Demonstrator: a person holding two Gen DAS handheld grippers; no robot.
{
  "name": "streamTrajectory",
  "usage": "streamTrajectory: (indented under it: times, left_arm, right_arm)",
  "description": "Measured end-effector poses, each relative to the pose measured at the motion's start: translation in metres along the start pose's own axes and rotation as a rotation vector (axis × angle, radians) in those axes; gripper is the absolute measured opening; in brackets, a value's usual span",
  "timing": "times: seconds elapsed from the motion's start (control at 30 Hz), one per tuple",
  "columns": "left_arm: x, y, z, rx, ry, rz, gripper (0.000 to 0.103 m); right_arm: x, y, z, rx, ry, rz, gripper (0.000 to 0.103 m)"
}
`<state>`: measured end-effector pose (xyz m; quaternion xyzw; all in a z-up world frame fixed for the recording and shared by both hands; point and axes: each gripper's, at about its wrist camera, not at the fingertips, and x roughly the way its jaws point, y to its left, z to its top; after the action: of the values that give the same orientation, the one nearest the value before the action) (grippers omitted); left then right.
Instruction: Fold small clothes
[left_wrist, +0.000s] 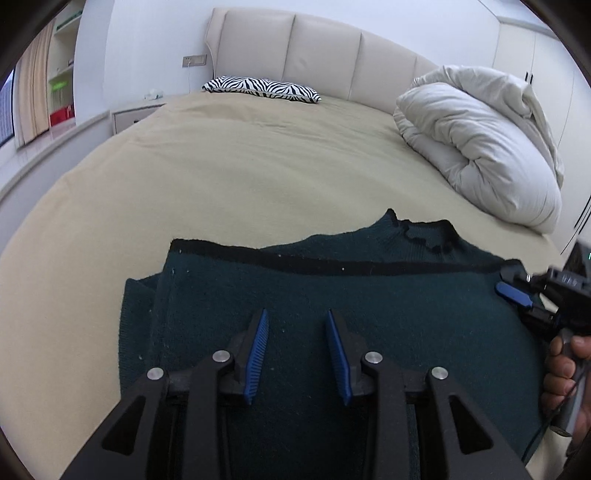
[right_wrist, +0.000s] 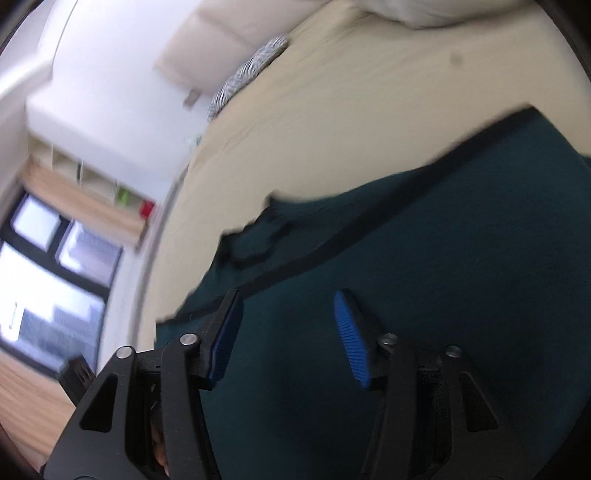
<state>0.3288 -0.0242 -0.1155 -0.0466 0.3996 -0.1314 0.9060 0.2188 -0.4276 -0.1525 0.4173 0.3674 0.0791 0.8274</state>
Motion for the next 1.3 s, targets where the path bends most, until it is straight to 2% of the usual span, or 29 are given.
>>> streamTrajectory:
  times: [0.03, 0.07, 0.13, 0.23, 0.33, 0.37, 0.4, 0.5, 0.57, 0.6, 0.63, 0.7, 0.73, 0.77, 0.83, 0.93, 1.0, 1.03, 1.07, 1.17, 1.2, 1.27, 1.3]
  left_arm:
    - [0.0, 0.0, 0.0, -0.002, -0.004, -0.005, 0.035]
    - [0.0, -0.001, -0.001, 0.0, -0.011, -0.006, 0.036]
    - [-0.001, -0.001, -0.002, 0.003, -0.016, -0.005, 0.036]
    - [-0.002, 0.002, -0.002, -0.017, -0.017, -0.026, 0.036]
    - [-0.005, 0.006, -0.002, -0.039, -0.02, -0.037, 0.036]
    - [-0.008, 0.005, -0.003, -0.036, -0.025, -0.028, 0.04]
    - [-0.012, 0.002, -0.004, -0.031, -0.025, -0.015, 0.045]
    - [-0.026, -0.004, -0.011, -0.036, -0.025, -0.015, 0.051]
    - [-0.039, -0.007, -0.02, -0.049, -0.028, -0.04, 0.051]
    - [-0.045, -0.008, -0.024, -0.059, -0.027, -0.049, 0.051]
    - [-0.051, -0.01, -0.029, -0.07, -0.026, -0.067, 0.051]
    - [-0.058, -0.019, -0.04, -0.077, -0.019, -0.106, 0.051]
    - [-0.06, -0.023, -0.044, -0.068, -0.013, -0.112, 0.051]
    - [-0.061, -0.029, -0.049, -0.05, -0.008, -0.111, 0.051]
    - [-0.063, -0.039, -0.058, 0.002, 0.001, -0.081, 0.051]
    - [-0.066, -0.03, -0.065, 0.011, 0.016, -0.062, 0.051]
    - [-0.071, -0.012, -0.068, -0.02, 0.021, -0.059, 0.048]
    - [-0.073, -0.002, -0.068, -0.039, 0.021, -0.065, 0.046]
    - [-0.077, 0.008, -0.069, -0.057, 0.019, -0.069, 0.044]
    - [-0.087, 0.029, -0.075, -0.09, 0.004, -0.089, 0.04]
    - [-0.091, 0.034, -0.076, -0.1, -0.002, -0.095, 0.036]
    - [-0.1, 0.041, -0.077, -0.122, -0.022, -0.05, 0.037]
    - [-0.102, 0.043, -0.078, -0.135, -0.029, -0.051, 0.038]
  right_arm:
    - [-0.006, -0.014, 0.004, 0.031, -0.021, 0.004, 0.016]
    - [-0.016, -0.031, 0.007, 0.074, -0.051, 0.016, 0.008]
    - [-0.037, -0.056, 0.009, 0.128, -0.114, 0.037, 0.003]
    - [-0.072, -0.073, 0.005, 0.128, -0.215, -0.019, 0.004]
    - [-0.098, -0.102, -0.01, 0.201, -0.268, -0.051, 0.0]
    - [-0.106, -0.113, -0.014, 0.228, -0.279, -0.017, 0.0]
    - [-0.111, -0.116, -0.017, 0.229, -0.284, -0.024, 0.0]
    - [-0.119, -0.098, -0.025, 0.14, -0.276, -0.15, 0.0]
    - [-0.128, -0.089, -0.032, 0.142, -0.281, -0.256, 0.011]
    - [-0.134, -0.083, -0.039, 0.146, -0.285, -0.245, 0.011]
    - [-0.14, -0.073, -0.047, 0.145, -0.285, -0.184, 0.011]
    - [-0.148, -0.047, -0.06, 0.092, -0.247, -0.102, 0.016]
    - [-0.142, -0.025, -0.069, 0.033, -0.199, -0.068, 0.023]
    - [-0.125, 0.003, -0.081, -0.053, -0.114, -0.037, 0.031]
    - [-0.091, 0.04, -0.101, -0.172, 0.025, 0.002, 0.036]
    - [-0.052, 0.055, -0.12, -0.209, 0.137, 0.022, 0.036]
    - [-0.038, 0.03, -0.121, -0.11, 0.158, -0.014, 0.034]
    - [-0.04, 0.016, -0.12, -0.062, 0.139, 0.016, 0.022]
    - [-0.046, 0.002, -0.117, -0.019, 0.115, 0.036, 0.014]
    - [-0.08, -0.038, -0.108, 0.072, 0.002, 0.008, 0.011]
    - [-0.099, -0.052, -0.104, 0.094, -0.055, -0.036, 0.011]
    - [-0.124, -0.069, -0.099, 0.13, -0.12, -0.093, 0.011]
    - [-0.139, -0.075, -0.096, 0.145, -0.156, -0.131, 0.014]
